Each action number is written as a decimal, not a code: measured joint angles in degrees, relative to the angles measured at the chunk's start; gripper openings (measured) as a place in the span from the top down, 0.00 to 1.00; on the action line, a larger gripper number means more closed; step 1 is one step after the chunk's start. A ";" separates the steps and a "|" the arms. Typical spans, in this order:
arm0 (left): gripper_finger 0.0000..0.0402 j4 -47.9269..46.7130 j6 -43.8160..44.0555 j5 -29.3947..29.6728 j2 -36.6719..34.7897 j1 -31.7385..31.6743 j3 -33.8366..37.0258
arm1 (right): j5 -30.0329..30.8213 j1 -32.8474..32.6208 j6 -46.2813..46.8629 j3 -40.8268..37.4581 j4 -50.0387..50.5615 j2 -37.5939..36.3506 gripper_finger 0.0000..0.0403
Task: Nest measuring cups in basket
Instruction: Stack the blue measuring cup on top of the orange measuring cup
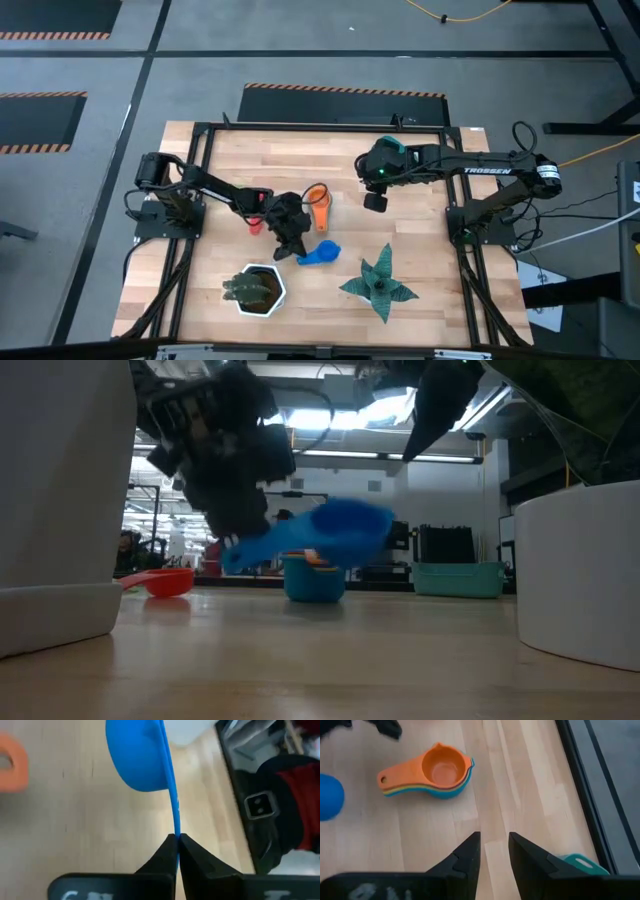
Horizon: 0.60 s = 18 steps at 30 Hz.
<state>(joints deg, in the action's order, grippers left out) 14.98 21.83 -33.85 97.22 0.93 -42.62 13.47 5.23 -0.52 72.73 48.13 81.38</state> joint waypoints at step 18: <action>1.00 -1.65 11.69 5.69 -17.66 -6.41 0.04 | 3.68 -0.04 -1.33 0.00 5.16 -5.04 0.74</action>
<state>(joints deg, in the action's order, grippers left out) 13.34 33.53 -28.16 79.55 -5.48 -42.58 17.15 5.19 -1.85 72.73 53.28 76.34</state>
